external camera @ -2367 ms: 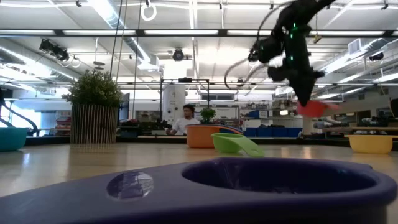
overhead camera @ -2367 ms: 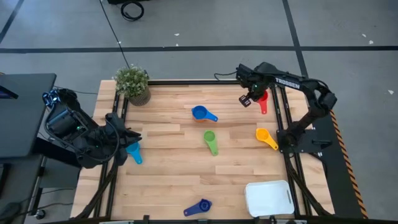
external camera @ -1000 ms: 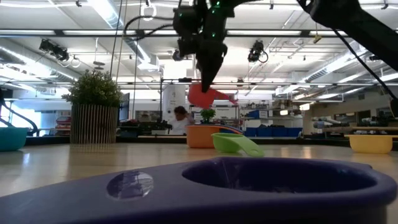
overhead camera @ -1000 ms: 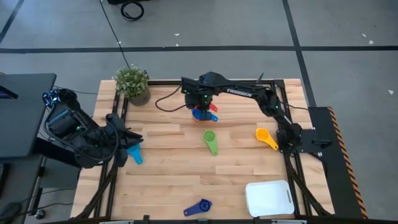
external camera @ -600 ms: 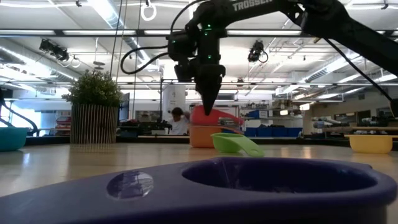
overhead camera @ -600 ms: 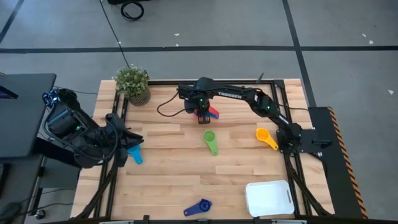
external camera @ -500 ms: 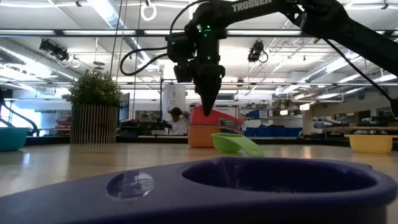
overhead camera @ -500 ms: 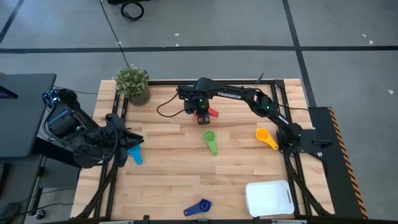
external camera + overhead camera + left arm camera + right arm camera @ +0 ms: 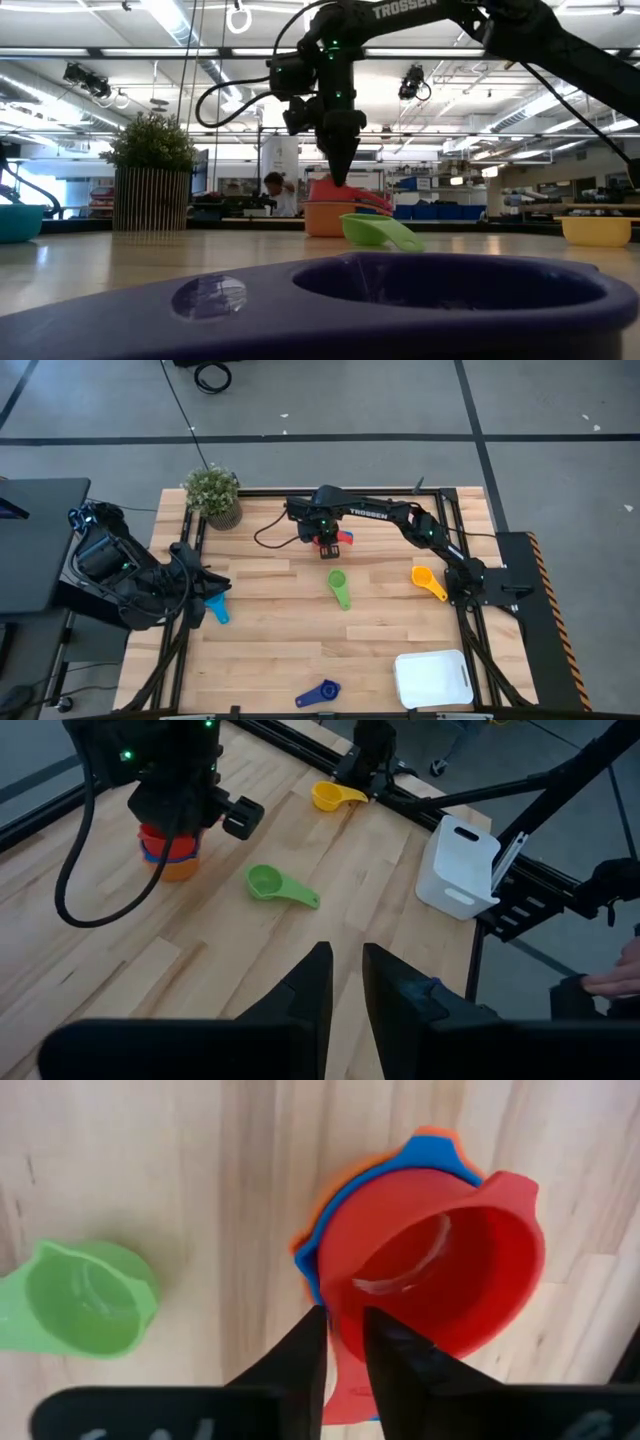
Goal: Nest measuring cups in basket
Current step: Stack the red measuring cup on top of the blue measuring cup
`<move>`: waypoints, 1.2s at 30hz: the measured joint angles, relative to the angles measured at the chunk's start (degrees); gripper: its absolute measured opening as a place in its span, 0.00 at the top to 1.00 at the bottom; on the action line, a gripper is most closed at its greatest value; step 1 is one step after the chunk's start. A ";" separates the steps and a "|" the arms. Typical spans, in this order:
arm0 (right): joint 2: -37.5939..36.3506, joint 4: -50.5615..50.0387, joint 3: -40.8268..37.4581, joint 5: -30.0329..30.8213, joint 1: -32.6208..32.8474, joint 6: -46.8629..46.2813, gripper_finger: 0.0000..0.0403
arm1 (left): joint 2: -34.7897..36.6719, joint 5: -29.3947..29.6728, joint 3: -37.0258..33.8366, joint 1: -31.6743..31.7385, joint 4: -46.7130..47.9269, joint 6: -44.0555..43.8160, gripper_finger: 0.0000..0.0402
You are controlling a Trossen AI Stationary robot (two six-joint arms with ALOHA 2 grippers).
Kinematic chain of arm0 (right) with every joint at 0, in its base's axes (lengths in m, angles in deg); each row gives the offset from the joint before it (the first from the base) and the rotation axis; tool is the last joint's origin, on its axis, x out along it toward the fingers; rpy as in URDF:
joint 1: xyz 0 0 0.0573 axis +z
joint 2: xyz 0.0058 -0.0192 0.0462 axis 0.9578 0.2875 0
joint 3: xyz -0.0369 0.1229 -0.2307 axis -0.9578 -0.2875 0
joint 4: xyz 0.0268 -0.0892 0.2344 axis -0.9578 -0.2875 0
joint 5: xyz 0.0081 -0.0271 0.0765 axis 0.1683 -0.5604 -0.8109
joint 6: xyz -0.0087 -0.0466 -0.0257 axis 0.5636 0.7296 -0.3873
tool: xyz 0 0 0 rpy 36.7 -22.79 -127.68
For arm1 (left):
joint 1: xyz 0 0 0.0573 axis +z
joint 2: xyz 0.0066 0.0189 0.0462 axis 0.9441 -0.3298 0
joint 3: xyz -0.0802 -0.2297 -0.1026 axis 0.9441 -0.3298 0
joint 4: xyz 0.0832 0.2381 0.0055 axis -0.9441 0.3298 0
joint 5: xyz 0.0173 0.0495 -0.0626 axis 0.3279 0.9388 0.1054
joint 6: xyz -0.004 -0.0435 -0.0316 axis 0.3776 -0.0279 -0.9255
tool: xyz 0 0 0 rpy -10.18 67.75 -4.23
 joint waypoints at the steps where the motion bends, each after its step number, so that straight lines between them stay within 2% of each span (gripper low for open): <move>1: 0.00 -0.64 0.20 -0.26 0.12 0.01 0.79 | 0.00 -0.02 0.00 0.00 0.00 0.00 0.84; 9: -0.91 -3.46 1.89 -0.28 1.79 0.18 0.77 | 0.00 -0.15 0.00 0.00 0.04 0.07 0.84; 12: -1.94 -5.13 1.99 1.54 2.46 -0.26 0.77 | 0.00 -0.14 0.00 0.00 0.07 0.07 0.84; 15: -3.43 -6.44 1.97 3.45 3.41 -0.67 0.82 | 0.00 -0.13 0.00 0.00 0.11 0.07 0.84; 17: -5.29 -6.21 1.95 4.21 4.14 -0.96 0.89 | -0.02 0.29 0.00 0.02 0.13 0.07 0.84; 20: -9.03 -6.28 1.96 4.22 5.27 -2.71 0.98 | -0.15 2.15 0.00 0.62 0.41 0.10 0.84; 24: -15.46 -6.25 1.95 4.80 7.23 -7.67 0.98 | -0.80 3.32 -0.02 2.47 1.49 0.12 0.84; 29: -26.06 -6.20 1.97 9.16 10.68 -15.17 0.99 | -3.16 3.48 -0.02 6.45 2.09 3.05 0.84; 36: -38.33 -3.44 1.97 15.42 17.15 -23.97 0.99 | -8.28 5.11 -0.02 16.92 1.07 8.80 0.84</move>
